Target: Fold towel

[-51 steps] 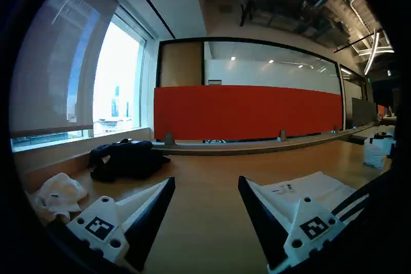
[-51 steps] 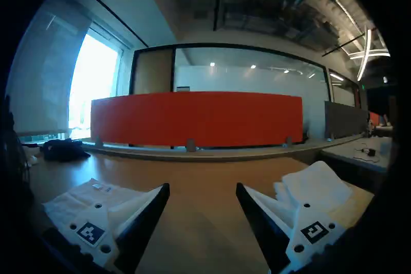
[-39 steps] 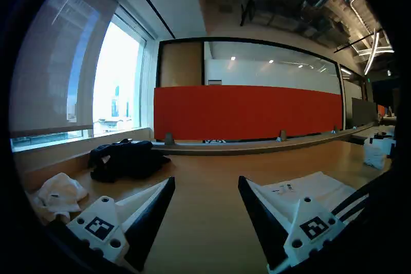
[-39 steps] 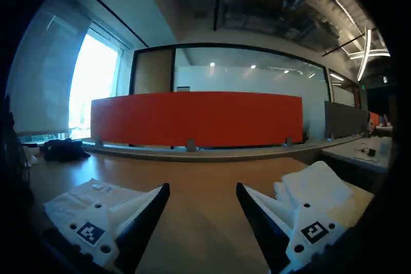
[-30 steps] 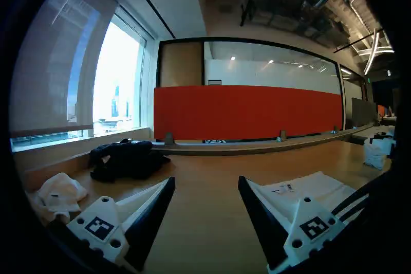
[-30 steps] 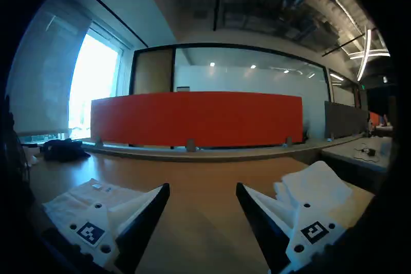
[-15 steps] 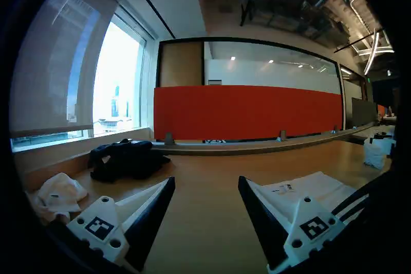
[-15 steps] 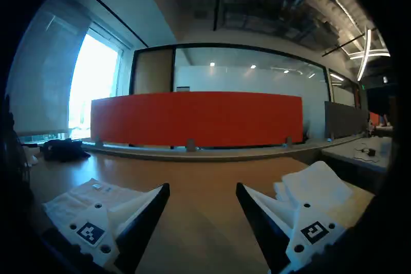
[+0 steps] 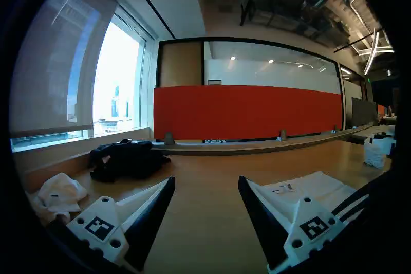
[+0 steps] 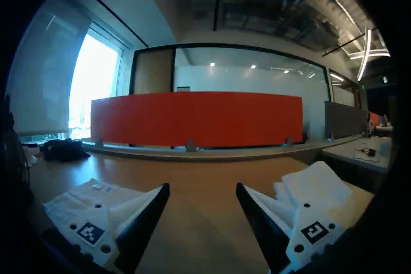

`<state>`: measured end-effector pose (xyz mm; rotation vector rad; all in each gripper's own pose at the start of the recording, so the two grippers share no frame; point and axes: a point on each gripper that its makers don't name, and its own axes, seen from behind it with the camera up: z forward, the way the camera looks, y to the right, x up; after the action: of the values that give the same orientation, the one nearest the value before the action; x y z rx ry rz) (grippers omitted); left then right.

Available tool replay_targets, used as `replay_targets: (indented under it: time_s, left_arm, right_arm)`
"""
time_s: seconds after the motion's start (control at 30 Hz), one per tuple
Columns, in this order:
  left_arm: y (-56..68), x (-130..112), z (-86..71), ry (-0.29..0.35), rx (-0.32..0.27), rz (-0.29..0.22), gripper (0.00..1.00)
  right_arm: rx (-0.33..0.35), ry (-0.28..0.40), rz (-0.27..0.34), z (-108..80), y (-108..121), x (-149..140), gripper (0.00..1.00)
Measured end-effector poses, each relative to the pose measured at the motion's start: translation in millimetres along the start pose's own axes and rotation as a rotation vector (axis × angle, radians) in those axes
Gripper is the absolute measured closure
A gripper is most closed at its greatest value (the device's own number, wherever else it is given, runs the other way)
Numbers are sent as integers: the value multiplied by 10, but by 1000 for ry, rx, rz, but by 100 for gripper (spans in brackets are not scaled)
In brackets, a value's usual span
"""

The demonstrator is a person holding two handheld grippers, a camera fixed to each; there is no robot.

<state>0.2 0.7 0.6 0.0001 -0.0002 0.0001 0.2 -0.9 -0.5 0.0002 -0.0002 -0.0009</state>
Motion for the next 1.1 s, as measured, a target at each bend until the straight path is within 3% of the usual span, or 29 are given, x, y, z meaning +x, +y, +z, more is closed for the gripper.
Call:
replay_targets:
  time_s: [0.77, 1.1]
  left_arm:
    - [-42, 6, 26, -17, 16, -2, 9]
    - [-30, 513, 10, -7, 5, -5, 9]
  right_arm:
    - [-19, -20, -1, 1, 15, -25, 0]
    - [-19, 1, 1, -45, -48, 543, 0]
